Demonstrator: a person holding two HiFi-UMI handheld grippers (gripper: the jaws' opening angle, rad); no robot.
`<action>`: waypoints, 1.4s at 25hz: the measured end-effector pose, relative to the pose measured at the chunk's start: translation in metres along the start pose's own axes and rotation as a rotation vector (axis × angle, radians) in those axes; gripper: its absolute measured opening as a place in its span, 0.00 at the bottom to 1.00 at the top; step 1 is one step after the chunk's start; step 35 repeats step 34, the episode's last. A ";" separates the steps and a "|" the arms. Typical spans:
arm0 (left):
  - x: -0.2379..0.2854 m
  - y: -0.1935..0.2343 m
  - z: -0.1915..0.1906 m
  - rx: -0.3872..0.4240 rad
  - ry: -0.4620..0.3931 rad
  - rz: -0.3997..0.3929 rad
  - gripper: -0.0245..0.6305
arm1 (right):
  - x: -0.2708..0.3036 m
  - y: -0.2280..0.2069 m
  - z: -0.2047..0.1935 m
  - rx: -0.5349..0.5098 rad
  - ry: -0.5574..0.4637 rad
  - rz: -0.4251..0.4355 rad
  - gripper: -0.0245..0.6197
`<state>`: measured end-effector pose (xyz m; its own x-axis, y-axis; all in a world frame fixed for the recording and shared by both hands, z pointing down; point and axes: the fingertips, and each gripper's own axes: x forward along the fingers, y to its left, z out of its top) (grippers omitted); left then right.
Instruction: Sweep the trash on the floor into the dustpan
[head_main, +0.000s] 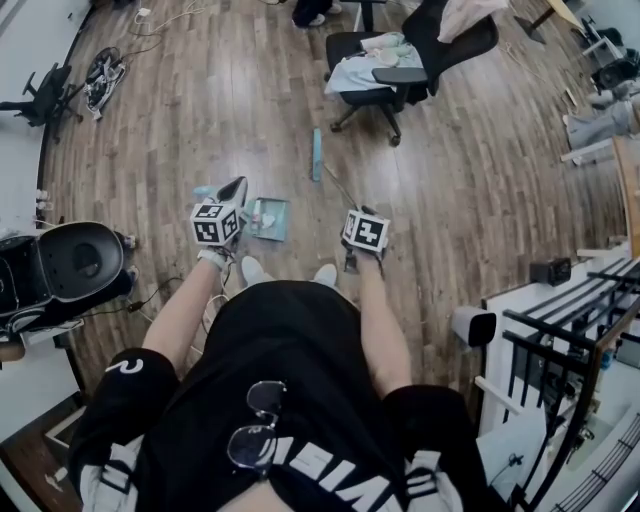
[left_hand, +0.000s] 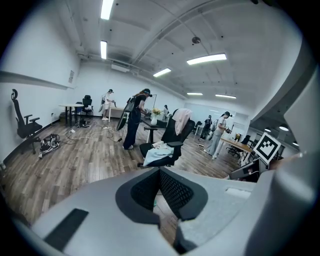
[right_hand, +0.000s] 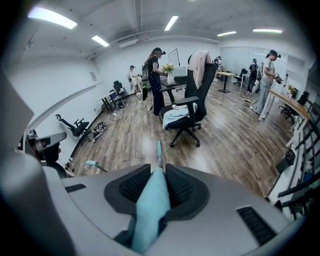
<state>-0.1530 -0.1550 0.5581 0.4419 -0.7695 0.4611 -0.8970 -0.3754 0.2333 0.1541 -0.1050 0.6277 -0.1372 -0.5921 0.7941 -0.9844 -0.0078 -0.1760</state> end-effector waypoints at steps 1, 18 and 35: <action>-0.001 0.001 0.000 0.000 0.001 0.001 0.03 | 0.000 -0.001 0.000 -0.005 -0.006 -0.004 0.17; -0.001 -0.002 -0.008 0.013 0.030 -0.022 0.03 | -0.003 0.007 -0.007 0.009 0.004 0.001 0.17; 0.002 0.001 -0.009 0.017 0.035 -0.024 0.03 | 0.004 0.010 -0.010 0.018 0.016 0.014 0.17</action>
